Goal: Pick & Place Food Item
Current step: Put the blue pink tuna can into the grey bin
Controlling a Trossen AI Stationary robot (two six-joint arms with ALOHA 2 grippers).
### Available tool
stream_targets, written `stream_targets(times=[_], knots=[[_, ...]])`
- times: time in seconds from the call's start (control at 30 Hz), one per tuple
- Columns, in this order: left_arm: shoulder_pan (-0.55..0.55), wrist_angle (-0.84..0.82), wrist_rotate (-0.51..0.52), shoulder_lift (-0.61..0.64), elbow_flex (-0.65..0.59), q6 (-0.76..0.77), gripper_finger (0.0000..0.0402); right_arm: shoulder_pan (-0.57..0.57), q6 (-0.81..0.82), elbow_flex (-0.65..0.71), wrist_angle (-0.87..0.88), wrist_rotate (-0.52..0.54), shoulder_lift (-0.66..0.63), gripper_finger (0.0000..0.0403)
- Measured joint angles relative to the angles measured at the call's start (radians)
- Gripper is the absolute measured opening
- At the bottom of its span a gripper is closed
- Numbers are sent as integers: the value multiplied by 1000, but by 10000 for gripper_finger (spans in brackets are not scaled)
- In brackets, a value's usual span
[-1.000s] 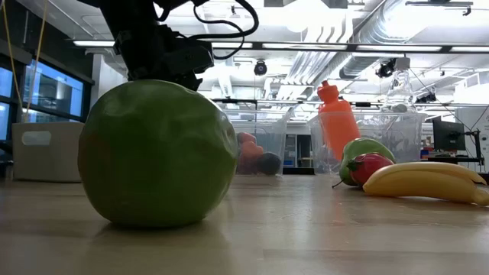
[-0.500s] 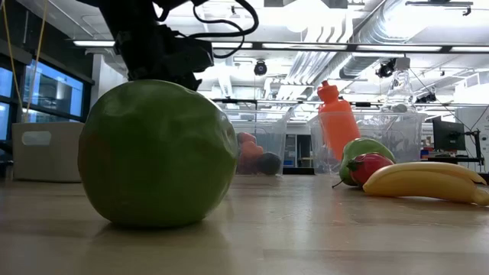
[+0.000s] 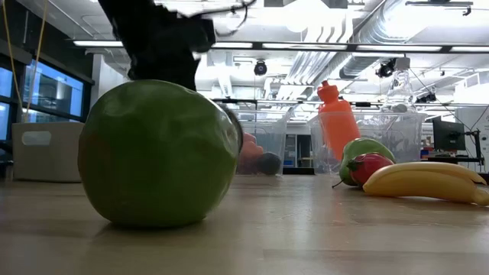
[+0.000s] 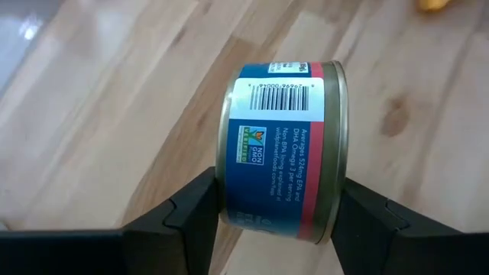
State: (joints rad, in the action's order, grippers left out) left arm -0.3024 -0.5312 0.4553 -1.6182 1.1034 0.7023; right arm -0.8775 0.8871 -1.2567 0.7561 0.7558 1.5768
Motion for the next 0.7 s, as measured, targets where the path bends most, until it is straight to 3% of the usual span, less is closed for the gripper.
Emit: stream_targets(times=[0.4,0.57,0.7], knots=[[-100,-102,26,219,2,-103,191,1,-10,57,-39,0,0,149],[-159,-249,38,322,2,-121,191,2,-51,57,-69,0,0,149],[-187,-428,46,405,2,-41,191,3,-54,57,-73,0,0,149]])
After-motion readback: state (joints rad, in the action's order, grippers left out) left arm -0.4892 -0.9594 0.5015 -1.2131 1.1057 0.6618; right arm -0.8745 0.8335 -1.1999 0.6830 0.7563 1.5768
